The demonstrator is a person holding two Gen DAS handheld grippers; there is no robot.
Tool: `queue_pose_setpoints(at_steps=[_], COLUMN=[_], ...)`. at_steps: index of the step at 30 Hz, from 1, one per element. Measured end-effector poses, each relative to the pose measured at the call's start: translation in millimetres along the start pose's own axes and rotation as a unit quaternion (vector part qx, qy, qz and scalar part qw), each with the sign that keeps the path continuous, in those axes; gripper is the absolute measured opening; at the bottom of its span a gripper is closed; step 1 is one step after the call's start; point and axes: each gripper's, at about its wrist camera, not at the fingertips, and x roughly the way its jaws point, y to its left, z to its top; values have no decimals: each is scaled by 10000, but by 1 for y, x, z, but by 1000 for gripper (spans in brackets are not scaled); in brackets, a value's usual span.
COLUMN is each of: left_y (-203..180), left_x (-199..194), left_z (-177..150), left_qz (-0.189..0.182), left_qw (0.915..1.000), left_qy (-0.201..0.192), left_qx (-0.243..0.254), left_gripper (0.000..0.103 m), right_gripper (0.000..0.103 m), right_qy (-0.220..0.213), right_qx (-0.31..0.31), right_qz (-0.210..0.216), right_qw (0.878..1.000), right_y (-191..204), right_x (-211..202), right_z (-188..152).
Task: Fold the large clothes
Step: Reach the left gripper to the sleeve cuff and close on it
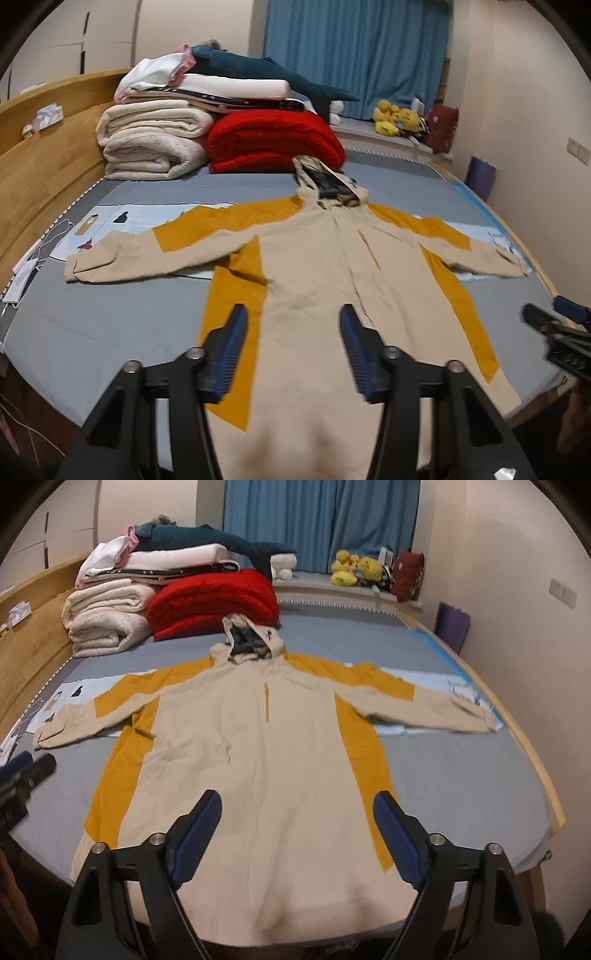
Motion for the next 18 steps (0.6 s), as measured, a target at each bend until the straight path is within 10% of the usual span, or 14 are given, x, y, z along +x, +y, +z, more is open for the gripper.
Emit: queue_pose_setpoints(at_steps=[18], left_y=[227], left_x=[167], left_z=[60], left_qz=[1351], left_qw=[9858], left_qy=[341], left_qx=[-937], left_gripper=[33], right_gripper=[75], right_qy=[-602], right_qx=[-499], right_qz=[898], right_qw=[9929], right_y=[87], right_x=[0], right_z=[199])
